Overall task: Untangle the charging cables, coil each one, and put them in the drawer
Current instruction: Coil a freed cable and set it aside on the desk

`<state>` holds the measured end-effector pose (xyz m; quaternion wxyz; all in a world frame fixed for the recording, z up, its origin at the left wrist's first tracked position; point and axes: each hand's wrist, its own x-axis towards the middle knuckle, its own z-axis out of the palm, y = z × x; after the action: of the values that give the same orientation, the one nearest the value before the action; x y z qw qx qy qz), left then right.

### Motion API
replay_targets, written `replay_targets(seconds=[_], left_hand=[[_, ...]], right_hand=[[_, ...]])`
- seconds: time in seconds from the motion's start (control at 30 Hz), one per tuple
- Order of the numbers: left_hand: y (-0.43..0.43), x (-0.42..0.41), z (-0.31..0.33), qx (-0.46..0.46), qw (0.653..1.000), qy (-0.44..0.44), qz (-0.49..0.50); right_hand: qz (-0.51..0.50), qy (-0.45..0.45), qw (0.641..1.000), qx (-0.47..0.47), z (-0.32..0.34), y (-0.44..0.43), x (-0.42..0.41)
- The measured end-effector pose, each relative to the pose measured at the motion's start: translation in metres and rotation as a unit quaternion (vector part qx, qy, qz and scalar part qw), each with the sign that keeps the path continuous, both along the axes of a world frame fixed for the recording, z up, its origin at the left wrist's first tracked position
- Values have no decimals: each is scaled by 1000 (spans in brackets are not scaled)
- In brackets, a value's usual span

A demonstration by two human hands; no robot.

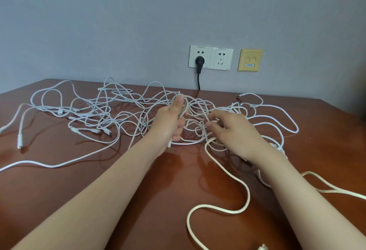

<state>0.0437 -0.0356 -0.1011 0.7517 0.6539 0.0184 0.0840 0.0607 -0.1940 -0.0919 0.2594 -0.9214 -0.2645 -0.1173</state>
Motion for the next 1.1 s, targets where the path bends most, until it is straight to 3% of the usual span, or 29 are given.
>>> replay_targets(seconds=[0.6,0.97,1.03,1.1], left_hand=[[-6,5,-1,55,997,-43,24],[1,7,-6,249,962,-89,66],[1,5,-3,240,964,-89,74],[3,3,1,163,981,-78,76]], right_hand=[[45,-98,990,-96,-2,15,-18],[22,-86,994,-69,2,14,-20],[14,-78,994,-72,4,11,-20],[12,-70,995,-72,5,8,-19]])
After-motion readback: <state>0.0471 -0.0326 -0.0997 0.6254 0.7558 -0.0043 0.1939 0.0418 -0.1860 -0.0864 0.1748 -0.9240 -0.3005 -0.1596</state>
